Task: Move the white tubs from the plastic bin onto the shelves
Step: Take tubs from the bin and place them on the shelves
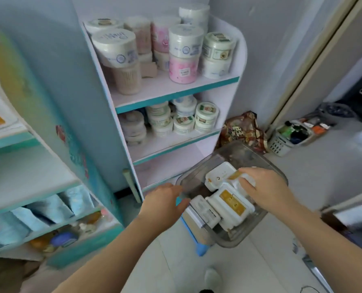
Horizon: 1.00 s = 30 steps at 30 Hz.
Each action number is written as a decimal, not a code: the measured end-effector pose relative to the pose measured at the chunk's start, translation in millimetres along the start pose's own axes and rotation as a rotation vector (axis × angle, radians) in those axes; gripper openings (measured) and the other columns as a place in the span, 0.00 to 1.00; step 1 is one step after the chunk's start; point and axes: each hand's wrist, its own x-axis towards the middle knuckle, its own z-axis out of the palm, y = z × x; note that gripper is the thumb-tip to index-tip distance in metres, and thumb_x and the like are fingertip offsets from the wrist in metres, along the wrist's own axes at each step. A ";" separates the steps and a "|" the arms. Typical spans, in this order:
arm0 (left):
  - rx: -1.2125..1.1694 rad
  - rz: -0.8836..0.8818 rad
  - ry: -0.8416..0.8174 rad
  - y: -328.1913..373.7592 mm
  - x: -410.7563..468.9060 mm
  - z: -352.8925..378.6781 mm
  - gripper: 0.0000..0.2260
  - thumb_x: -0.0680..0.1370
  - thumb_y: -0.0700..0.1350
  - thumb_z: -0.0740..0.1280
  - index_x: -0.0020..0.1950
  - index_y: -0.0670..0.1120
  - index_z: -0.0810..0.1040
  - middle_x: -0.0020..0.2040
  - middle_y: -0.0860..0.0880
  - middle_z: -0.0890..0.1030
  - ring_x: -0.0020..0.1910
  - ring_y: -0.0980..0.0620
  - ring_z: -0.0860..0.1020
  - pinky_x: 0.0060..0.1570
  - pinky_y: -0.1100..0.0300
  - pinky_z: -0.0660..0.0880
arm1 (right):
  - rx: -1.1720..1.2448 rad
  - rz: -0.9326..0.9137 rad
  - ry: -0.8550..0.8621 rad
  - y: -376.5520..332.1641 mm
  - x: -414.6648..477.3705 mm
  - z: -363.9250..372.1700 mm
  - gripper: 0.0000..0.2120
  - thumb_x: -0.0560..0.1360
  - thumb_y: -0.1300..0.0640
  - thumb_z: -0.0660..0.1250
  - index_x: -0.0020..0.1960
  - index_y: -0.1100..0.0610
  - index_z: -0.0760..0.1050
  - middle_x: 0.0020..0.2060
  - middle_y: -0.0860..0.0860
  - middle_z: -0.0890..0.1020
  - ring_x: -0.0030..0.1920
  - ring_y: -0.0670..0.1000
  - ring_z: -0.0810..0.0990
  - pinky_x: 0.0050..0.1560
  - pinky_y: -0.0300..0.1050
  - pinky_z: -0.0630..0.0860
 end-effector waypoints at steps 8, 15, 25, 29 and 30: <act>-0.045 -0.178 -0.173 58.5 70.4 80.4 0.18 0.78 0.58 0.60 0.67 0.55 0.73 0.59 0.55 0.79 0.57 0.53 0.77 0.57 0.57 0.75 | -0.030 0.100 -0.142 127.2 29.8 25.2 0.16 0.78 0.50 0.61 0.61 0.56 0.76 0.48 0.53 0.82 0.49 0.53 0.79 0.43 0.45 0.73; -0.096 -0.309 -0.209 94.5 136.7 132.5 0.18 0.79 0.56 0.61 0.67 0.52 0.74 0.58 0.54 0.80 0.52 0.54 0.79 0.48 0.61 0.74 | 0.057 0.148 -0.207 204.8 74.7 61.2 0.18 0.78 0.49 0.62 0.65 0.55 0.75 0.53 0.52 0.83 0.51 0.53 0.80 0.48 0.45 0.76; -0.133 -0.443 -0.312 69.3 206.7 195.1 0.18 0.79 0.55 0.61 0.66 0.50 0.75 0.58 0.53 0.80 0.54 0.52 0.78 0.52 0.58 0.75 | 0.089 0.203 -0.301 242.0 125.3 119.7 0.19 0.79 0.49 0.59 0.67 0.55 0.72 0.56 0.54 0.81 0.55 0.55 0.78 0.50 0.47 0.74; -0.102 -0.472 -0.409 48.7 212.8 222.6 0.17 0.78 0.56 0.61 0.63 0.50 0.75 0.56 0.51 0.80 0.52 0.51 0.79 0.52 0.56 0.76 | 0.114 0.227 -0.387 241.2 129.3 154.2 0.19 0.79 0.48 0.59 0.66 0.55 0.73 0.57 0.53 0.81 0.56 0.53 0.78 0.51 0.45 0.74; -0.099 -0.477 -0.432 45.2 214.0 229.2 0.17 0.78 0.56 0.61 0.63 0.50 0.75 0.57 0.51 0.80 0.52 0.51 0.78 0.52 0.55 0.76 | 0.123 0.242 -0.420 241.3 128.7 163.5 0.19 0.79 0.47 0.59 0.65 0.55 0.73 0.56 0.52 0.81 0.54 0.53 0.79 0.49 0.45 0.74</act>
